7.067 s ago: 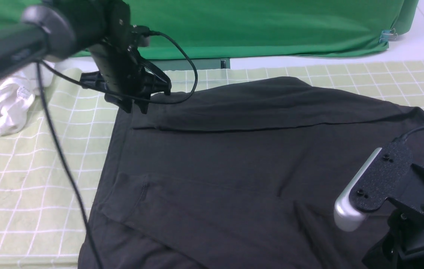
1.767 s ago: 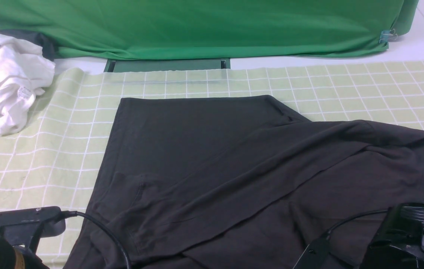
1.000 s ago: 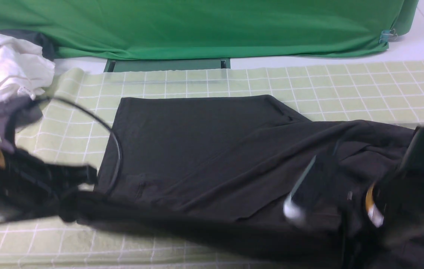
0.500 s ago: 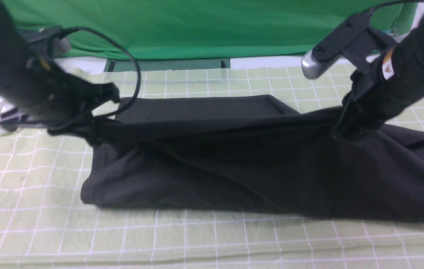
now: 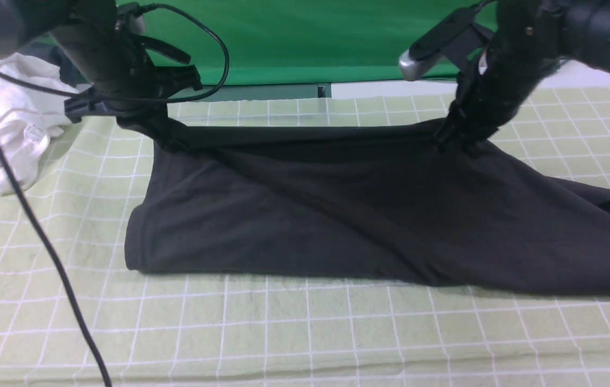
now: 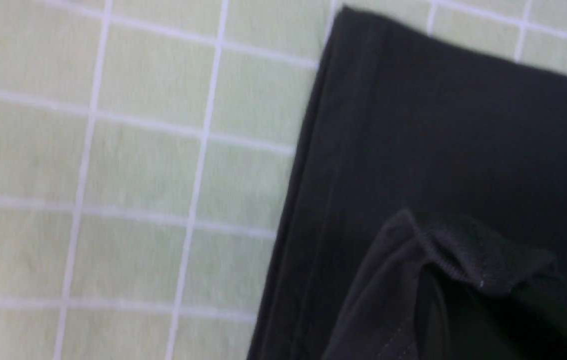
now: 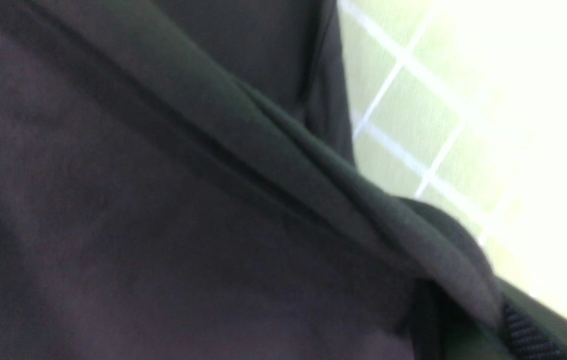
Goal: Fold a long-sleeved shirt over a green coffee tablecloth.
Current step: 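Fold the black garment in half by bringing its near edge over to the far edge, then pull the folded dark garment lengthwise by its ends to straighten it flat on the table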
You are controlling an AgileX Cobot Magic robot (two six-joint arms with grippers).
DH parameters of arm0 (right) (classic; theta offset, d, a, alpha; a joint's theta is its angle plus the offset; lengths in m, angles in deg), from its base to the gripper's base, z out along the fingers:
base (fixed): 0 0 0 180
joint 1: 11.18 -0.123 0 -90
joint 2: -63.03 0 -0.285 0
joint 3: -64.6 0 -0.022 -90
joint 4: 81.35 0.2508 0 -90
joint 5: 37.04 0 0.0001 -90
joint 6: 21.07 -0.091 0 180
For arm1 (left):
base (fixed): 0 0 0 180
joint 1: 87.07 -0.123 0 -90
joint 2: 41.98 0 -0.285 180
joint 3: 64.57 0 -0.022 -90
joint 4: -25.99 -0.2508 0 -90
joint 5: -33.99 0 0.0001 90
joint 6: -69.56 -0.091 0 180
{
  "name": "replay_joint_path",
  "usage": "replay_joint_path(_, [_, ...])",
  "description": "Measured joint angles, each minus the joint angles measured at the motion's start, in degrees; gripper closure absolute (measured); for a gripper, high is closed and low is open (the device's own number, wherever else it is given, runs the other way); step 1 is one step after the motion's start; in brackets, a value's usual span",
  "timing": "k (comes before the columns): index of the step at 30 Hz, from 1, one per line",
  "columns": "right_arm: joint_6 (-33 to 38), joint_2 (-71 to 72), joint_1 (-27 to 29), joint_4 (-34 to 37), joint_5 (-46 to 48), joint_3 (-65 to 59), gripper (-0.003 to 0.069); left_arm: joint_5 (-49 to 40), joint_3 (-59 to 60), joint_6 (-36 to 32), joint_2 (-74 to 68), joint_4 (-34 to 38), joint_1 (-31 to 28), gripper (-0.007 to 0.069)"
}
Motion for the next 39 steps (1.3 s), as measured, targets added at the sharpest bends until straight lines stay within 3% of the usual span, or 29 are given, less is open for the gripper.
replay_joint_path(5, [1.1,-9.1,0.0,-0.1,0.1,9.7,0.0617,-2.9,-8.5,-0.2,-7.5,-1.0,-1.1,0.0603])
replay_joint_path(12, [1.1,-15.1,0.1,-0.1,-0.7,14.4,0.0617,-2.6,-10.6,-0.5,-11.1,-2.3,-1.4,0.0597])
replay_joint_path(15, [0.9,-16.1,0.1,-0.2,-2.6,14.5,0.0598,-1.3,-10.6,-0.7,-11.8,-2.9,-1.5,0.0556])
replay_joint_path(20, [-0.7,-16.3,0.1,-0.5,-5.5,14.7,0.0490,1.2,-11.0,-0.7,-12.1,-5.8,-1.5,0.0440])
replay_joint_path(23, [-0.9,-16.3,0.1,-0.5,-5.9,15.3,0.0386,1.5,-12.3,-0.7,-12.1,-8.0,-1.6,0.0354])
replay_joint_path(28, [-0.9,-16.4,0.1,-0.7,1.2,20.3,0.0316,-1.7,-17.0,-2.3,-11.6,-7.9,-1.6,0.0296])
replay_joint_path(32, [-0.9,-16.4,0.1,-1.2,9.4,26.3,0.0366,-6.7,-20.3,-7.8,-10.9,-4.4,-1.3,0.0358])
replay_joint_path(36, [0.2,-15.5,0.2,-1.5,17.6,31.3,0.0587,-8.6,-20.5,-14.4,-10.4,-1.4,1.1,0.0542])
replay_joint_path(39, [0.2,-13.5,0.8,-1.3,18.9,31.5,0.0649,-8.7,-17.7,-16.1,-10.3,-0.5,3.5,0.0605])
